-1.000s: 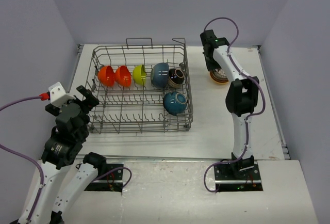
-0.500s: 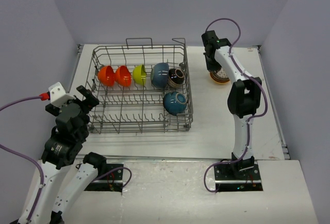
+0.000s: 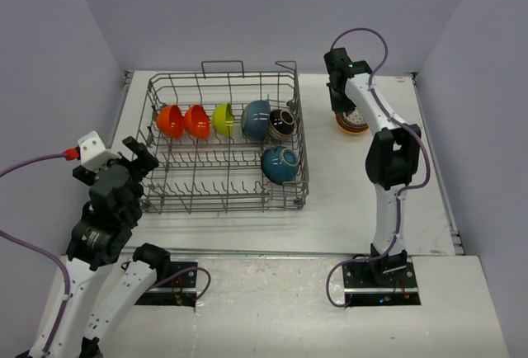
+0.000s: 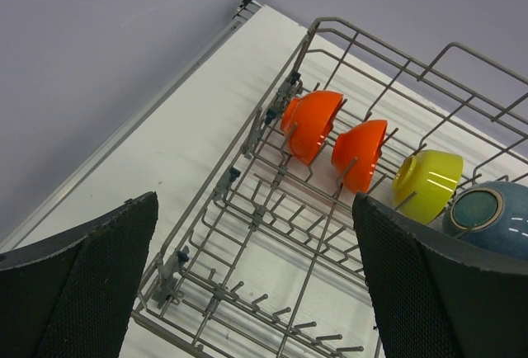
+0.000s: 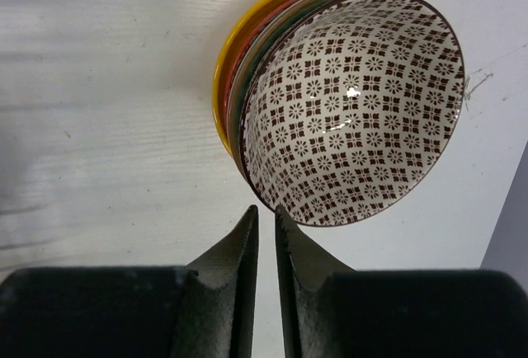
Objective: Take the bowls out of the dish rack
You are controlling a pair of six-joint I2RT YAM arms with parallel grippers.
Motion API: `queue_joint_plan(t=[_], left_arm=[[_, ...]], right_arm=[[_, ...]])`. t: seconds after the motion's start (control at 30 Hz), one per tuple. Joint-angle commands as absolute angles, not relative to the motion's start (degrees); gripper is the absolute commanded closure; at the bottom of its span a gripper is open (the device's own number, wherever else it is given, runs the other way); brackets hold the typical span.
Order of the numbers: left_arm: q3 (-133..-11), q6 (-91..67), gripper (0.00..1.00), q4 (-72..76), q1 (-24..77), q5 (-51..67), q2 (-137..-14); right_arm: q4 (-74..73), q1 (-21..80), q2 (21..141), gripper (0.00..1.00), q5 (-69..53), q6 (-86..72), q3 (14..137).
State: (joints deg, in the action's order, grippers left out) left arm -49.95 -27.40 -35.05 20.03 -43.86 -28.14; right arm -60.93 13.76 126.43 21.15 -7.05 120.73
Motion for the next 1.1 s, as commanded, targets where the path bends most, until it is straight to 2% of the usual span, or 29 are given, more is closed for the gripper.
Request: queue_joint_plan(t=[0.0, 0.17, 0.3, 0.4, 0.53, 0.7, 0.77, 0.93, 1.07], left_arm=[[-50.5, -27.0, 0.0, -33.7, 20.4, -43.9, -28.8], [-51.6, -27.8, 0.0, -34.5, 20.4, -43.2, -29.3], [-53.4, -28.6, 0.0, -35.2, 20.4, -41.2, -30.2], [-54.3, -29.0, 0.0, -34.9, 20.4, -39.3, -31.5], [-55.8, -29.3, 0.0, -34.7, 20.4, -36.4, -34.4], [-57.9, -29.3, 0.0, -34.0, 20.4, -32.8, -38.7], [-58.6, -29.0, 0.0, -33.7, 20.4, -31.7, -39.8], [-61.4, -27.1, 0.0, -33.6, 20.4, -29.5, -44.2], [-62.3, -25.9, 0.0, -34.2, 20.4, -29.0, -46.2]], right_arm=[[-60.3, 13.5, 116.6, 0.85, 19.5, -9.1, 121.7], [-55.6, 13.6, 102.4, 0.76, 12.3, -11.2, 116.0], [-45.0, 13.6, 90.5, 0.66, -1.0, -14.8, 107.0], [-37.4, 13.6, 83.6, 0.63, -13.2, -17.9, 99.7], [-29.9, 13.8, 78.9, 0.56, -24.2, -22.1, 92.5], [-12.2, 15.0, 76.4, 0.55, -37.2, -35.9, 80.3], [-9.9, 17.9, 77.6, 0.55, -37.4, -38.0, 80.1], [-11.9, 24.7, 82.3, 0.54, -24.5, -39.3, 83.5], [-9.1, 28.7, 84.1, 0.54, -19.6, -40.5, 82.5]])
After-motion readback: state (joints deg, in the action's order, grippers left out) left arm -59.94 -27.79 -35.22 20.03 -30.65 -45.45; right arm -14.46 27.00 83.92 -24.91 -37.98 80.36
